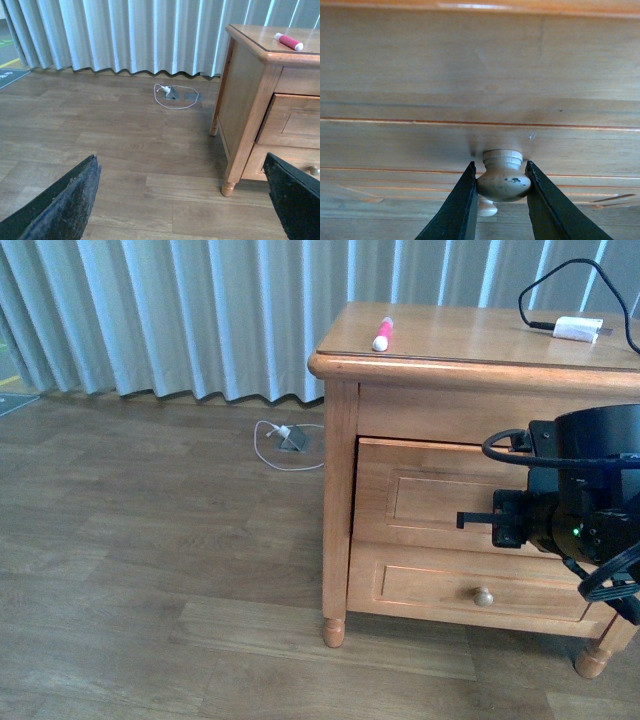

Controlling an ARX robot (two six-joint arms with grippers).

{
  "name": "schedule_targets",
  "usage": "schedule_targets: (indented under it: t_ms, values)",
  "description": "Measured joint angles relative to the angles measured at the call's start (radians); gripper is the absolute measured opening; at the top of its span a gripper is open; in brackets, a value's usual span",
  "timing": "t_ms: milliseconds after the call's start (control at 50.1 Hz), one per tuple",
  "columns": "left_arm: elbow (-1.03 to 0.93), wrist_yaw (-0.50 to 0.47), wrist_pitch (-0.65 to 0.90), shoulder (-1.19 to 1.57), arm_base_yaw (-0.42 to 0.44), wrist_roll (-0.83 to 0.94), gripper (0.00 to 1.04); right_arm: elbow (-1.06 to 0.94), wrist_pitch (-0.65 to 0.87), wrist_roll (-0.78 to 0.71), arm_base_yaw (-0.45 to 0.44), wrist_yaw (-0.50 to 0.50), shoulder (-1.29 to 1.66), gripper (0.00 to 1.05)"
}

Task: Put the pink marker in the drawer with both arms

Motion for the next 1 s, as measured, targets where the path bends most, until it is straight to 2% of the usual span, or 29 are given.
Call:
schedule_targets:
  t_ms: [160, 479, 658, 897, 997]
  values:
    - [0.0, 0.0, 0.0, 0.0, 0.0, 0.0, 0.99, -0.112, -0.001, 0.026, 0.004, -0.026, -0.076, 0.23]
    - [0.0, 0.0, 0.0, 0.0, 0.0, 0.0, 0.99, -0.486, 0.107, 0.055, 0.019, -0.081, -0.29, 0.23]
    - [0.0, 0.0, 0.0, 0.0, 0.0, 0.0, 0.99, -0.629, 0.154, 0.059, 0.03, -0.097, -0.372, 0.22]
    - [0.0, 0.0, 0.0, 0.0, 0.0, 0.0, 0.99, -0.726, 0.166, 0.078, 0.031, -0.072, -0.475, 0.57]
    - [0.0, 0.0, 0.0, 0.0, 0.0, 0.0, 0.99, -0.768, 0.106, 0.095, 0.023, -0.076, -0.591, 0.76]
